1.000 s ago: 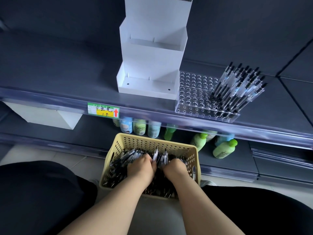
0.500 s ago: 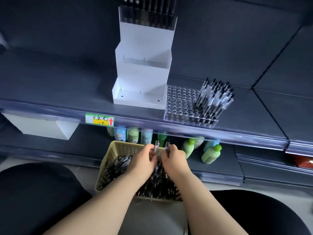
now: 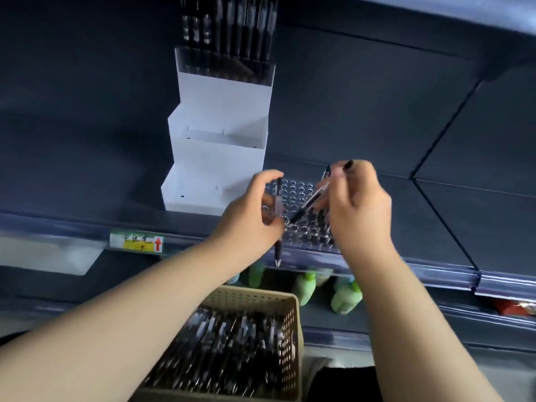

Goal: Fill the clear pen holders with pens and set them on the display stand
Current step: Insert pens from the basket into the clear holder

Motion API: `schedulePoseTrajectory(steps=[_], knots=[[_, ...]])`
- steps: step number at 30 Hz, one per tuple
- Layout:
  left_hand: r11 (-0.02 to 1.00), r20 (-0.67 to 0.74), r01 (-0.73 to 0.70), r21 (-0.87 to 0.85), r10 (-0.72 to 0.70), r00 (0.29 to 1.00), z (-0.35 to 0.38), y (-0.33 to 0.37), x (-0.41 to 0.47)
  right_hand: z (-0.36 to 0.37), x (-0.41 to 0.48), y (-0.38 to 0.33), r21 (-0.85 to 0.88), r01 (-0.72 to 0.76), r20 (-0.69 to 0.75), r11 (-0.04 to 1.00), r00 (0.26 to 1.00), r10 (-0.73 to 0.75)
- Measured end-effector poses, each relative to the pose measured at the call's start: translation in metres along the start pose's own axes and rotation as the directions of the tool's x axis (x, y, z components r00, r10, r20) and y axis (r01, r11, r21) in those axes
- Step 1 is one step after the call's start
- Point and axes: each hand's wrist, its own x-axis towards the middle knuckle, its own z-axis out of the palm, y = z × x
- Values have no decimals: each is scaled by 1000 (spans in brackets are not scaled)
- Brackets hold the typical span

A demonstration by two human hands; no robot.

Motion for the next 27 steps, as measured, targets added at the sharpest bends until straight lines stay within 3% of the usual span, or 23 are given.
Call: schedulePoseTrajectory(steps=[8,19,27], knots=[[977,-27,-136,-164,134,991,2,24,63,-22,56,2,-10,11,-88,1000,996,-12],[980,11,-153,-128,155,988,21,10,76,-16,65,22,-366,47,100,930,995,-11],[981,-10,-127,-149,127,992,19,9,77,-13,63,25,-486,52,126,872,992,11]])
